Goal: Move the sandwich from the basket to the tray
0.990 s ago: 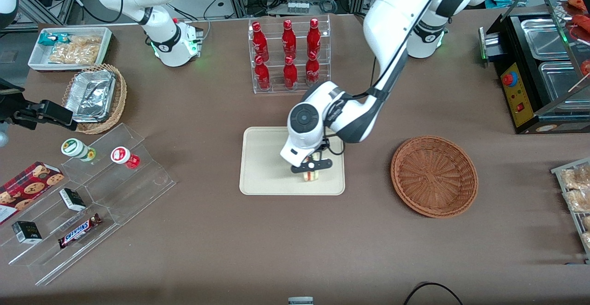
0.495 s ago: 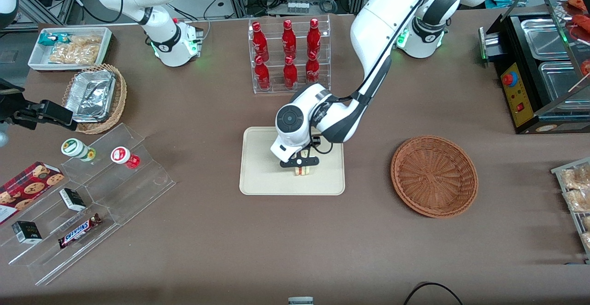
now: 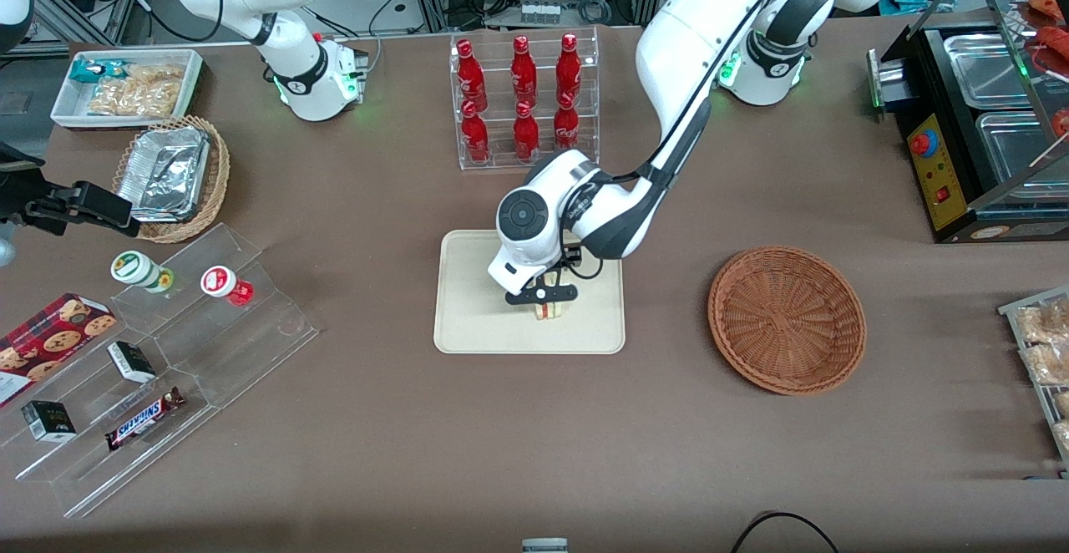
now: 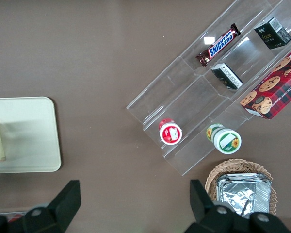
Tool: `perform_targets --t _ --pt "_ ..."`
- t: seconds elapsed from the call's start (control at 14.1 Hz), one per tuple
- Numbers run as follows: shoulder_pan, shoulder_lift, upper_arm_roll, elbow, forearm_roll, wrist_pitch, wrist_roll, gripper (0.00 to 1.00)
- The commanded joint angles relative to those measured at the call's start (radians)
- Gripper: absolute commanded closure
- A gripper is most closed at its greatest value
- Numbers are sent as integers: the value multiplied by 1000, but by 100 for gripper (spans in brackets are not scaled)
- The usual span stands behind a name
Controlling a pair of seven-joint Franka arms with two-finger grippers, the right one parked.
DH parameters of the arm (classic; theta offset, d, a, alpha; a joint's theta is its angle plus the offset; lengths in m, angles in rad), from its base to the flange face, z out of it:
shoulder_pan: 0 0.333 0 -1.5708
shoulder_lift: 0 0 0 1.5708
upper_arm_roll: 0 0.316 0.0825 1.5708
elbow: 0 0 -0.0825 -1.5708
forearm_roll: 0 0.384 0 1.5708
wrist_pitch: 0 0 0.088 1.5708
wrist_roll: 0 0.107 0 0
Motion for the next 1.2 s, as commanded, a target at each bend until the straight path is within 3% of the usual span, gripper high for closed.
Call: perform_targets --t 0.0,0.21,0.78,1.13 --pt "53 -144 19 -22 4 -114 20 0" --pt "146 -266 19 -79 5 -216 142 0" --pt "466 -626 19 -408 7 -234 486 0" --pt "613 -740 21 -442 7 -313 634 0"
